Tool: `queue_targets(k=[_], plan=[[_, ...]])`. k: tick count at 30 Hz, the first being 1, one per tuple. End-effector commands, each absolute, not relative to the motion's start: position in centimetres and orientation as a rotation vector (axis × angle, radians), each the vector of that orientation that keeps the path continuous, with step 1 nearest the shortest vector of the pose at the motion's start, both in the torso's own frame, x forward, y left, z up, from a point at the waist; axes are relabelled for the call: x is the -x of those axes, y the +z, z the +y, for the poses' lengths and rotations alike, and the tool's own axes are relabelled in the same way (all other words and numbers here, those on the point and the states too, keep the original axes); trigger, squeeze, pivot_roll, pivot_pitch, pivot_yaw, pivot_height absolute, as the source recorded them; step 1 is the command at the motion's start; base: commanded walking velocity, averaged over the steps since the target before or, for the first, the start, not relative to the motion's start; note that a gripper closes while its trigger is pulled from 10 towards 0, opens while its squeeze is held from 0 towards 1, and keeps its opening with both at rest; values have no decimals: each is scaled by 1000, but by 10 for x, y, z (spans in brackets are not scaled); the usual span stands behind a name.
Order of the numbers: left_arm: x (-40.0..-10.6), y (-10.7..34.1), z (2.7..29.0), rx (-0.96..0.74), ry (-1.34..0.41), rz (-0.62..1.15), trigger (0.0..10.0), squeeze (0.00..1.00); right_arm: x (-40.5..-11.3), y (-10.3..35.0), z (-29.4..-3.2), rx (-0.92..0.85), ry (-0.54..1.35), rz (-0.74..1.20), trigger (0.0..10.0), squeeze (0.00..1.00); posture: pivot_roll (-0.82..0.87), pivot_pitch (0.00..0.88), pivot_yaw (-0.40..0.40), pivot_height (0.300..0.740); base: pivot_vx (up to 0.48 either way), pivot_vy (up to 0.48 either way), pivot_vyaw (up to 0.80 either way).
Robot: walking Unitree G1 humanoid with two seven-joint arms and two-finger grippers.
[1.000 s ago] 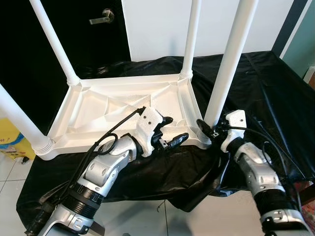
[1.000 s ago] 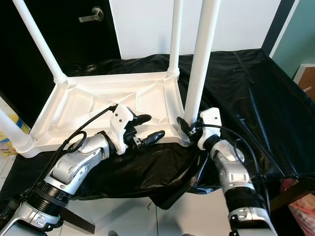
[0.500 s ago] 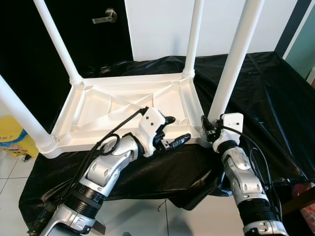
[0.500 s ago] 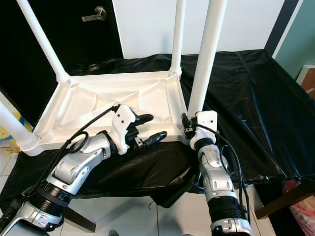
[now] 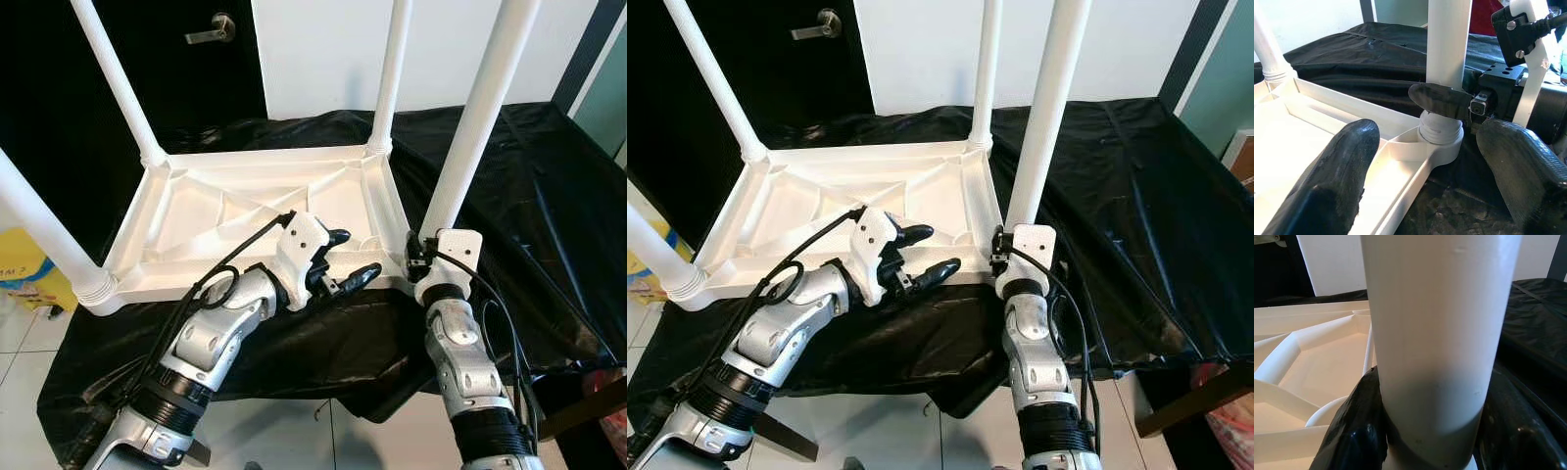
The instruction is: Building children table
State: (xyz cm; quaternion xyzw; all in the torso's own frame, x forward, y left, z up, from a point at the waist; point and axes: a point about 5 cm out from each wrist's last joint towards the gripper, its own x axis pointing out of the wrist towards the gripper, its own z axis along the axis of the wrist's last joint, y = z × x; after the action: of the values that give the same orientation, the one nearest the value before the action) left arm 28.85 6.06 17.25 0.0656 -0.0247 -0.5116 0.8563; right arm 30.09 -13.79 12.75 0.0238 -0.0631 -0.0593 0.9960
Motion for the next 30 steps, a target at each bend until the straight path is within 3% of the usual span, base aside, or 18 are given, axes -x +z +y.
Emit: queue_targets(k=[1, 4, 6, 15, 16, 17, 22, 30], plan=[[-288, 169, 65, -144, -1093, -38, 10000, 0, -298, 134, -137, -78, -123, -159, 10000, 0, -88, 0, 29, 740, 0, 0, 0], [-288, 169, 65, -144, -1093, -38, 10000, 0, -298, 134, -137, -78, -123, -159, 10000, 0, -88, 0, 29, 740, 0, 0, 0], [-288, 168, 64, -142, -1094, -39, 10000, 0, -298, 138, -138, -76, -115, -178, 10000, 1000, -91, 0, 26, 740, 0, 0, 0], [-288, 171, 65, -143, -1092, -49, 10000, 0, -296, 143, -151, -69, 19, -208, 10000, 1000, -103, 0, 38, 740, 0, 0, 0], [-289, 171, 66, -144, -1089, -50, 10000, 0, -295, 143, -155, -68, 47, -205, 10000, 75, -105, 0, 39, 740, 0, 0, 0], [-289, 170, 67, -144, -1087, -48, 10000, 0, -294, 143, -159, -74, 69, -199, 10000, 0, -105, 0, 39, 740, 0, 0, 0], [-288, 170, 69, -147, -1084, -46, 10000, 0, -292, 143, -167, -58, 120, -195, 10000, 0, -106, 0, 42, 740, 0, 0, 0], [-286, 168, 74, -152, -1098, -32, 10000, 0, -300, 145, -182, 42, 363, -148, 10000, 0, -102, 6, 44, 740, 0, 0, 0]])
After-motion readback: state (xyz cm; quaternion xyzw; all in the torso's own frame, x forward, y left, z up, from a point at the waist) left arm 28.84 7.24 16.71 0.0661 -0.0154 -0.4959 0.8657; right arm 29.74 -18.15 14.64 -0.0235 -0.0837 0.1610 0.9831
